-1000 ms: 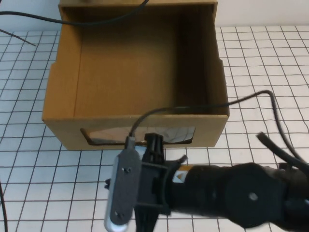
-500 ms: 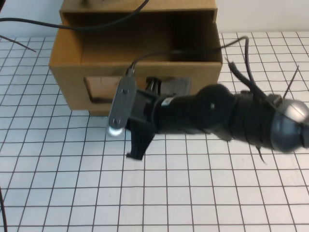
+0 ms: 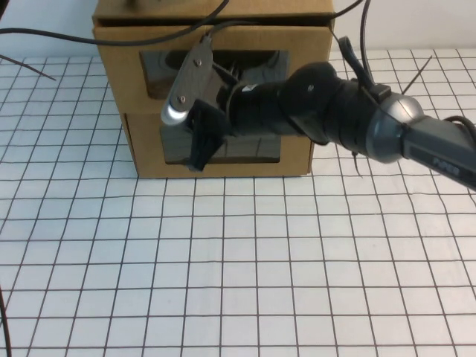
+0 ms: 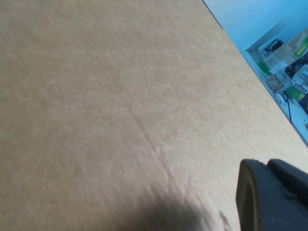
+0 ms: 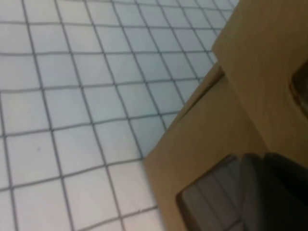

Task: Close the shoe box
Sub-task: Close the shoe box with your right arm

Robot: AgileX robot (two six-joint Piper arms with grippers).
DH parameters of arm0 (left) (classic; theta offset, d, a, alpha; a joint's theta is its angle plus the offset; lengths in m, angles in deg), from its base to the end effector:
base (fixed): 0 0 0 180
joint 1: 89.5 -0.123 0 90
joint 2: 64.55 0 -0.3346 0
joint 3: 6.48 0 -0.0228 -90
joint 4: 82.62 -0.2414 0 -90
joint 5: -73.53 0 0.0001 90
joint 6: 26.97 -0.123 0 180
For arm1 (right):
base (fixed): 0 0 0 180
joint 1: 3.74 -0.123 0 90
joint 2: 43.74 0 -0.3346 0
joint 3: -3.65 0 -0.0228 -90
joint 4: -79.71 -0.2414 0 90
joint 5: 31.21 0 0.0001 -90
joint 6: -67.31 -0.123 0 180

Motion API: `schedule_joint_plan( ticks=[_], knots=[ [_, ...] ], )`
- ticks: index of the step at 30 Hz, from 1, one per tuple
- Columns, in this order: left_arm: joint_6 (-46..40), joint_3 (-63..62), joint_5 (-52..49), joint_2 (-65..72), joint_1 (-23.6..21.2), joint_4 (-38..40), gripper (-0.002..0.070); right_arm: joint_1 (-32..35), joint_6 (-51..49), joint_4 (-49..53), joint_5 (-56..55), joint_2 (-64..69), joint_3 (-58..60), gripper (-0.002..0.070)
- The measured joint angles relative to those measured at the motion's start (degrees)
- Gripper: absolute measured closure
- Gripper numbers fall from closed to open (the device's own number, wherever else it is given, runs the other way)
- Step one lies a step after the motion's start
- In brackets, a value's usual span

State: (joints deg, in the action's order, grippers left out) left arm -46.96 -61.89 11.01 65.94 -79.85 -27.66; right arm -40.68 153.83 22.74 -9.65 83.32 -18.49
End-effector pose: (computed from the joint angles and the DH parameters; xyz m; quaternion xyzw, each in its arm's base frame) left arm 0.4933 -0.1745 0.4157 0.1628 0.8125 -0.4279 0.3608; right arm 0.4127 0.3578 0.2966 -0.5410 0.6510 0.1574 0.5086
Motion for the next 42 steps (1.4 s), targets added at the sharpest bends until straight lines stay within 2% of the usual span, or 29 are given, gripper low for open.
schedule_joint_plan(
  ticks=[6,24,31,42],
  knots=[
    [-0.53,0.00,-0.11,0.00,0.00,0.00,0.0677,1.40,-0.20,-1.32,5.22,2.52,-5.62,0.0689],
    [-2.73,0.00,-0.69,-0.61,0.00,0.22,0.0677,1.98,-2.75,4.41,10.70,-3.50,-5.10,0.0689],
    [-2.85,-0.10,0.04,-0.96,-0.09,0.43,0.0677,2.21,-6.44,6.93,17.99,-4.86,-5.10,0.0689],
    [-2.84,0.00,-0.62,-0.41,-0.22,-1.31,0.0677,1.74,-10.00,10.01,12.58,1.22,-5.71,0.0686]
  ],
)
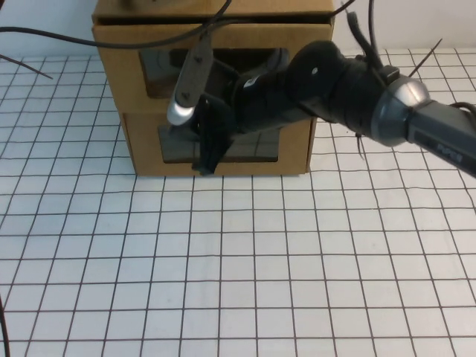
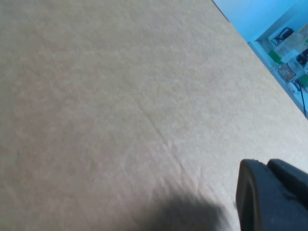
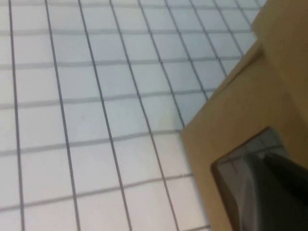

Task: Close the shoe box
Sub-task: Close the shoe box with your right arm

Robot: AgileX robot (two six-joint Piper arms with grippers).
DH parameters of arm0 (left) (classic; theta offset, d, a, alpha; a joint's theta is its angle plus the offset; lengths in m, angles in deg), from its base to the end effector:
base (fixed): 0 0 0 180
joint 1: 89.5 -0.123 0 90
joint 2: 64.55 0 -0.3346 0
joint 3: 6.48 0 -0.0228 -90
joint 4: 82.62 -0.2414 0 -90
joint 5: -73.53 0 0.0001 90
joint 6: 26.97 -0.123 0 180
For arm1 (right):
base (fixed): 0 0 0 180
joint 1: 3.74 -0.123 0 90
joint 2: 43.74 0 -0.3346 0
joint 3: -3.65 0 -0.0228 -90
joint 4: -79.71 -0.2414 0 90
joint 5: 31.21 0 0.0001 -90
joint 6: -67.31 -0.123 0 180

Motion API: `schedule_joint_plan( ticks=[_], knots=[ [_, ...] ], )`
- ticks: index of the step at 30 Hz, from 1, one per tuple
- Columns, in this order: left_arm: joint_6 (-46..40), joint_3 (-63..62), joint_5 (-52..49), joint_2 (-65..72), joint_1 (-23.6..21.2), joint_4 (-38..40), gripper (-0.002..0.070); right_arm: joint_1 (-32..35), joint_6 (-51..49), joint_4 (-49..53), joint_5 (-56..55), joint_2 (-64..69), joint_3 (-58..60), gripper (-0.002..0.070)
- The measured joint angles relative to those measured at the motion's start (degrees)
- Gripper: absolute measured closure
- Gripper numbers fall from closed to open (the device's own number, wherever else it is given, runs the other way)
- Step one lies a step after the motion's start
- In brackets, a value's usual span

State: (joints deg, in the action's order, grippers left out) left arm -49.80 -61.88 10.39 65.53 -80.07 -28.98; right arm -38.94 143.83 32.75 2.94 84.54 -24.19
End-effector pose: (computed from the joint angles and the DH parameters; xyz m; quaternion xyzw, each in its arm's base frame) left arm 0.4915 -0.1712 0.4167 0.1878 0.8125 -0.4084 0.3713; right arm 0.4124 0.3527 0.2995 -0.5780 0.6552 0.1872 0.4490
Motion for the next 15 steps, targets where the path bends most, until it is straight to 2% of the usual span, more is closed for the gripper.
schedule_joint_plan(
  ticks=[5,10,15],
  knots=[
    [-0.10,0.00,0.10,0.00,0.00,0.00,0.0677,-2.90,-1.32,7.54,-1.20,0.26,0.00,0.0682],
    [-0.11,0.00,0.10,0.03,0.00,-0.14,0.0677,-6.59,-5.44,11.96,-8.77,0.26,0.00,0.0682],
    [-0.24,0.00,0.00,0.03,0.00,-0.18,0.0677,-8.19,-9.73,16.10,-11.55,0.26,0.00,0.0682]
  ],
)
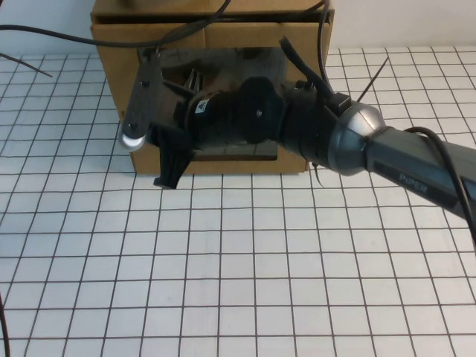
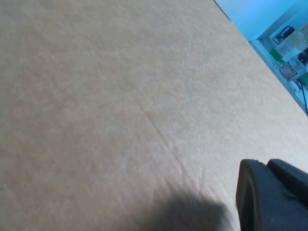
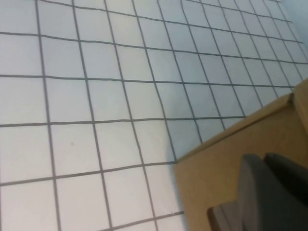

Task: Close the shoe box
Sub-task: Close the shoe box with your right arm

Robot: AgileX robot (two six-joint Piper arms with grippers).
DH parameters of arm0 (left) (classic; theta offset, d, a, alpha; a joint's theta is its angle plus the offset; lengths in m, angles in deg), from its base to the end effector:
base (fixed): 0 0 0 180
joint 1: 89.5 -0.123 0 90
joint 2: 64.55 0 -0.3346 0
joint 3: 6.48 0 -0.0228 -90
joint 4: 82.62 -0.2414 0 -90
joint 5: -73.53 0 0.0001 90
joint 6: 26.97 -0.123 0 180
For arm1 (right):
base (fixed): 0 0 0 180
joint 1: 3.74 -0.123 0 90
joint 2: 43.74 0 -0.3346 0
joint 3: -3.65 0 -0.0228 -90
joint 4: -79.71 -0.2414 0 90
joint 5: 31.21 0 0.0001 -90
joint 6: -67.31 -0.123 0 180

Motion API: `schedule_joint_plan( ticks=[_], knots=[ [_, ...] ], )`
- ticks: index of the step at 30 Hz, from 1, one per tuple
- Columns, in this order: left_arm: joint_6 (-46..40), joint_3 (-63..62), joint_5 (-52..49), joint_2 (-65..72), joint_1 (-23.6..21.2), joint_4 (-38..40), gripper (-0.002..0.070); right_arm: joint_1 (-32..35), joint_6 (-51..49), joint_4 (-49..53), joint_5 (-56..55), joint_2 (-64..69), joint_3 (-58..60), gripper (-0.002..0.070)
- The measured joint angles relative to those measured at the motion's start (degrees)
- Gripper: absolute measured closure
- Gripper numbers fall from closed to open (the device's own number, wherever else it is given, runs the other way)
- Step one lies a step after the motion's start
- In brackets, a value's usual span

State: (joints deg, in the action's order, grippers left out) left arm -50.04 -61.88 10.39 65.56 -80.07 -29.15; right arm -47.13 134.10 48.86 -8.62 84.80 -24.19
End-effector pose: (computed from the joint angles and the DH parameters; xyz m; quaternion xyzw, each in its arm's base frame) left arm 0.4918 -0.1711 0.4162 0.1897 0.8128 -0.4063 0.3720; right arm 0.3859 0.3982 0.3013 -0.5998 0.6229 0.1094 0.4902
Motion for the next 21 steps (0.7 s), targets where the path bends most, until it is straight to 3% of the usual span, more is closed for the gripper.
schedule_joint_plan(
  ticks=[6,16,21],
  knots=[
    [0.00,0.00,0.00,0.00,-0.08,0.00,0.0677,-0.25,-4.99,6.15,-1.65,-1.69,0.00,0.0681],
    [0.00,0.00,-0.10,0.00,-0.36,0.11,0.0677,0.11,-5.60,7.09,-1.74,-6.31,-0.02,0.0681],
    [0.00,0.00,-0.22,0.00,-0.36,0.11,0.0677,3.60,-6.61,6.62,-4.15,-5.84,-0.02,0.0681]
  ],
)
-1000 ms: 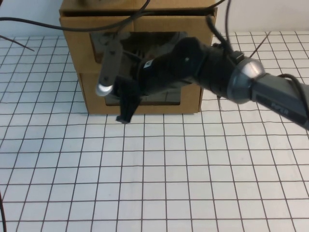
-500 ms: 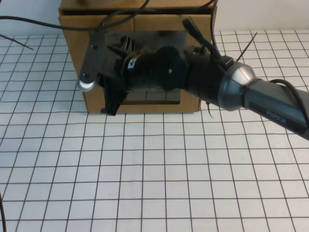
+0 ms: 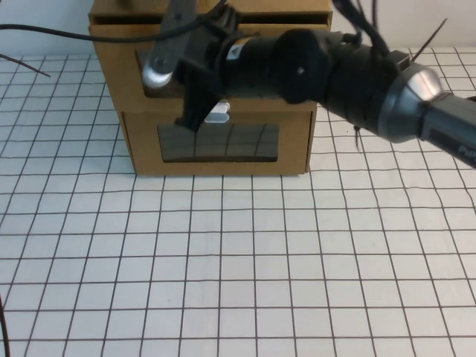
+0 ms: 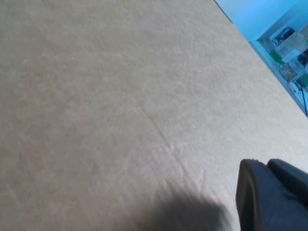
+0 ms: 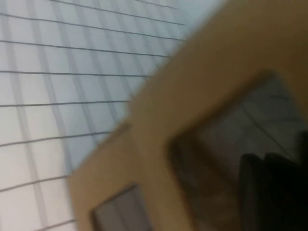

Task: Close the shoe box
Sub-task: Close the shoe box with your right arm

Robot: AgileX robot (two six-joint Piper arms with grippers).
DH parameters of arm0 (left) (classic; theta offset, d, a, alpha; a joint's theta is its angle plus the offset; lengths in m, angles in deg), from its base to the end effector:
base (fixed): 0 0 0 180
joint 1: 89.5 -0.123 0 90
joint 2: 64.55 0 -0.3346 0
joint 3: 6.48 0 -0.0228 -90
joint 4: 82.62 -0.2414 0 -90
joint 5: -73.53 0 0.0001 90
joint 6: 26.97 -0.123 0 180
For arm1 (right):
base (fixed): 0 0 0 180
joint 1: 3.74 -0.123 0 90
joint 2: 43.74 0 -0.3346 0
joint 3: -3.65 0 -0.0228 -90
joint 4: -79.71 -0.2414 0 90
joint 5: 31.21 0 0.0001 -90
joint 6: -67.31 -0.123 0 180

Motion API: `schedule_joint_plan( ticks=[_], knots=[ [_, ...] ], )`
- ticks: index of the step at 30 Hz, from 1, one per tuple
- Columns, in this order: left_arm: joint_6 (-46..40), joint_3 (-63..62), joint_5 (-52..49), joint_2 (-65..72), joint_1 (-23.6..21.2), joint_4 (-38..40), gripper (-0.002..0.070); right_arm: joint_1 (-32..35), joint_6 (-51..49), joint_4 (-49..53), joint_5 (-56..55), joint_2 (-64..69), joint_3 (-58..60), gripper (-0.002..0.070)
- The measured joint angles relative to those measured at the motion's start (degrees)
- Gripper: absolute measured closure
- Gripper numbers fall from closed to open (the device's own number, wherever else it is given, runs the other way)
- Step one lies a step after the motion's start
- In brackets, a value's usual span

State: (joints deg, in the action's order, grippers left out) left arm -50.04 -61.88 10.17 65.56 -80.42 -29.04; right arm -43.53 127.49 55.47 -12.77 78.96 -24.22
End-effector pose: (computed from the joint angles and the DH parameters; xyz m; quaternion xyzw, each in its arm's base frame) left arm 0.4924 -0.1683 0.4161 0.1880 0.8133 -0.4063 0.3716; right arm 0.4020 0.3556 0.3617 -0.5419 0.6245 0.0672 0.5584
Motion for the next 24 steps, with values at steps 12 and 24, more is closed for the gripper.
schedule_joint_plan(
  ticks=[12,24],
  knots=[
    [-1.31,0.00,0.55,0.10,-0.13,0.02,0.0677,3.62,2.77,-4.04,4.16,-0.06,-0.60,0.0687],
    [-2.21,0.34,-1.37,-2.23,-0.60,-0.68,0.0677,5.10,2.77,-6.41,6.67,-2.13,-0.60,0.0688]
  ],
)
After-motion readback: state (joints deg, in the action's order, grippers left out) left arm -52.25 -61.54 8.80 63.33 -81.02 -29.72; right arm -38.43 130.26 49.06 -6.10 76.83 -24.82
